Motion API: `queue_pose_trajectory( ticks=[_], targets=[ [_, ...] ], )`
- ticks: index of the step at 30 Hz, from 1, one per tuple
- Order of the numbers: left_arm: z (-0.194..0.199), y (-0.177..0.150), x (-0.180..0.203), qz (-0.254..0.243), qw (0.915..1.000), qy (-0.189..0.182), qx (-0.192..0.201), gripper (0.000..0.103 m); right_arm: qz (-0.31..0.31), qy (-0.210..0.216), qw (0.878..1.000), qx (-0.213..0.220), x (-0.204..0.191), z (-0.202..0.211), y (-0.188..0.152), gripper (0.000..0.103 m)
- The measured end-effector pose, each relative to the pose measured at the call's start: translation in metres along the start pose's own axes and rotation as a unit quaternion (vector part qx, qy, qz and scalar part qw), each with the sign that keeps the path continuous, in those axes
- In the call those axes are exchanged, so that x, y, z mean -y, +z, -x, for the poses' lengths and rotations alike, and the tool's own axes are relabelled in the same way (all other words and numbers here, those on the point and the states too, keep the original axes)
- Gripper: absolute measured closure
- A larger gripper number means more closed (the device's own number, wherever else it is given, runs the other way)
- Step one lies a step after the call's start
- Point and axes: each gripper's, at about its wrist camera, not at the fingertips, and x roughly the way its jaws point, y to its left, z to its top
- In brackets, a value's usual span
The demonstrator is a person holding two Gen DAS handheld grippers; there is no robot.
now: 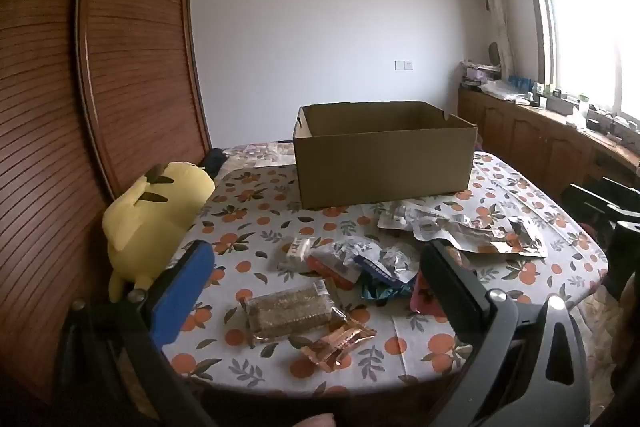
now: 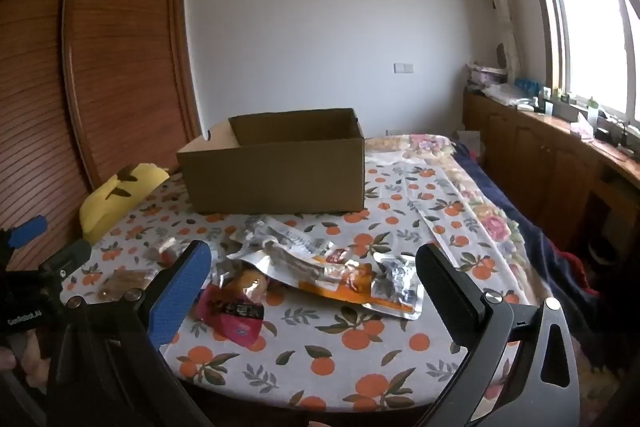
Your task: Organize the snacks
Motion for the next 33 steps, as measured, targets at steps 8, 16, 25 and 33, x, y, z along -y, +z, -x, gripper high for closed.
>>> queue_pose_trajectory(
  ticks=[8,16,25,33],
  targets=[
    [0.001,0.000,0.000,-0.002,1.0000,0.004,0.003,0.000,-0.004,0.004,1.000,-0.001,0.003,0.004,0.000,0.000],
    [0.006,0.003,-0.007,0.000,1.0000,0.003,0.005,0.000,0.000,-0.003,1.000,-0.007,0.000,-0.006,-0.004,0.000],
    [0.003,0.007,-0.006,-0.002,0.9999,0.005,0.009,0.000,0.002,-0.006,1.000,-0.006,0.002,-0.003,0.001,0.000],
    [0.003,0.006,-0.005,-0.003,0.9999,0.006,0.009,0.000,0.003,-0.007,1.000,-0.006,0.004,0.000,0.000,0.000]
  ],
)
